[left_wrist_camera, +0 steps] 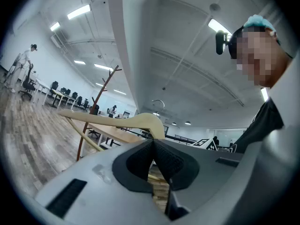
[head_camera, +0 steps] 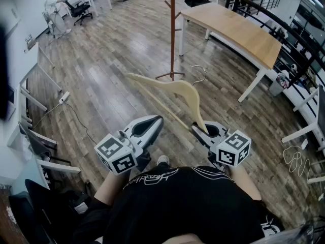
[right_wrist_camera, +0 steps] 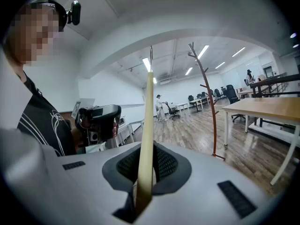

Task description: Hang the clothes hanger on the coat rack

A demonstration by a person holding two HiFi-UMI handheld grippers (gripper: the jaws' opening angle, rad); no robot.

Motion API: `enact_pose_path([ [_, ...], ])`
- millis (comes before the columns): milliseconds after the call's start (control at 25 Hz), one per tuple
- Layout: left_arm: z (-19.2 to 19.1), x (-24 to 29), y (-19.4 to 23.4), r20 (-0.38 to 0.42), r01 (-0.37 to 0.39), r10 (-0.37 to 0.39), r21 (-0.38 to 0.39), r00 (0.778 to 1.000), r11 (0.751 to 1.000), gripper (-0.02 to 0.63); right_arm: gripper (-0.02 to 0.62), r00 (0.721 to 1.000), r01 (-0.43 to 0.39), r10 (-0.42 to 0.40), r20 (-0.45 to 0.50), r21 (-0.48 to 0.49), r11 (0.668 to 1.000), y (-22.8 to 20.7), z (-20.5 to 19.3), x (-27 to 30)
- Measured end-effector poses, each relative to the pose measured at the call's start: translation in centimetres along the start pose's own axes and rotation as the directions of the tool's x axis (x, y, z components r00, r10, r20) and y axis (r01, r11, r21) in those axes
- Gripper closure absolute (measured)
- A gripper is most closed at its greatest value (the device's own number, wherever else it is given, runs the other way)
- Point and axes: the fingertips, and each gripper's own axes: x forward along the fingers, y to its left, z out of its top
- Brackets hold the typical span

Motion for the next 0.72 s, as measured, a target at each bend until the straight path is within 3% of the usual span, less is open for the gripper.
enact_pose_path([
  [400, -1.0, -2.3, -1.1, 0.01, -0.008, 0.008, 0.014, 1.0, 1.0, 0.598, 0.54, 1.0, 0.005, -0.005, -0.012, 0.009, 1.0, 1.9, -1.5, -0.5],
  [600, -0.8, -3.5, 2.8, 0.018, -0.044, 0.044, -0.01, 0.999, 0.999, 0.598, 0.54, 0.997, 0.037, -0.035, -0.073, 0.026, 0.999, 0.9, -1.9, 2.5],
  [720, -0.7, -4.5, 6.7, 0.013, -0.079, 0.08, -0.064, 0.997, 0.995, 0.598, 0.54, 0.995, 0.041, -0.035, -0.098, 0.056, 0.998, 0.2, -2.0, 5.8],
])
